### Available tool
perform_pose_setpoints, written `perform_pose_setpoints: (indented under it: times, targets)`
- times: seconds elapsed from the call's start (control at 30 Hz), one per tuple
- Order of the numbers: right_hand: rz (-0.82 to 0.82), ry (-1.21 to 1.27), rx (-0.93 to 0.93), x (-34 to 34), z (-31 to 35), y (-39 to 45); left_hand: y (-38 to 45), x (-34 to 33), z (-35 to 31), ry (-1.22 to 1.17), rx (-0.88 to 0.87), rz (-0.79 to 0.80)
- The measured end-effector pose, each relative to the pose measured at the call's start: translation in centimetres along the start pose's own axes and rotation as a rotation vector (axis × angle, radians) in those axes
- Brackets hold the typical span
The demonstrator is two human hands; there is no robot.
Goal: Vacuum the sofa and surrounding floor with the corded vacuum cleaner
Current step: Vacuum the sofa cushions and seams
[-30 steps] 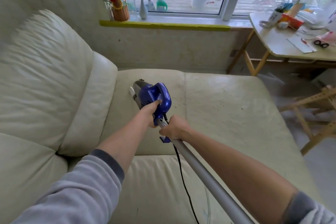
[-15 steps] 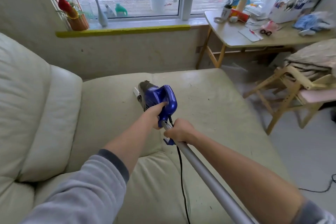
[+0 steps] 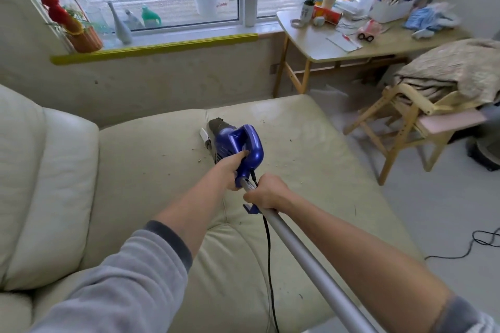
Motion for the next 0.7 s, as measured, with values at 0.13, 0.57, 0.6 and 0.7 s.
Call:
perform_pose_setpoints:
  times: [0.13,0.57,0.6,0.7]
  targets:
    - [0.006,-0.023,0.009,-0.2,0.1,-0.2,0.0,0.3,0.3,-0.008,-0.021,0.002]
    - [0.010,-0.104,0.038,-1.0,0.1,-1.5,-1.3,1.0,2.0,-0.061,-0.053,-0.009]
    - [0.012,-0.104,0.039,-1.1,0.1,-1.6,-1.4,1.1,2.2,-0.063,-0.052,-0.016]
    - [0.022,-0.124,0.047,-1.5,0.0,-2.1,-1.8,1.5,2.8,-0.069,-0.041,-0.028]
Point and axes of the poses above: each hand's wrist, its own y-axis towards the middle knuckle, its own x-axis out of the back of the hand, z = x × y, the point moved 6 cm from there along y, towards the middle knuckle, and after that the axes turned 8 degrees about y, right-handed, at the moved point
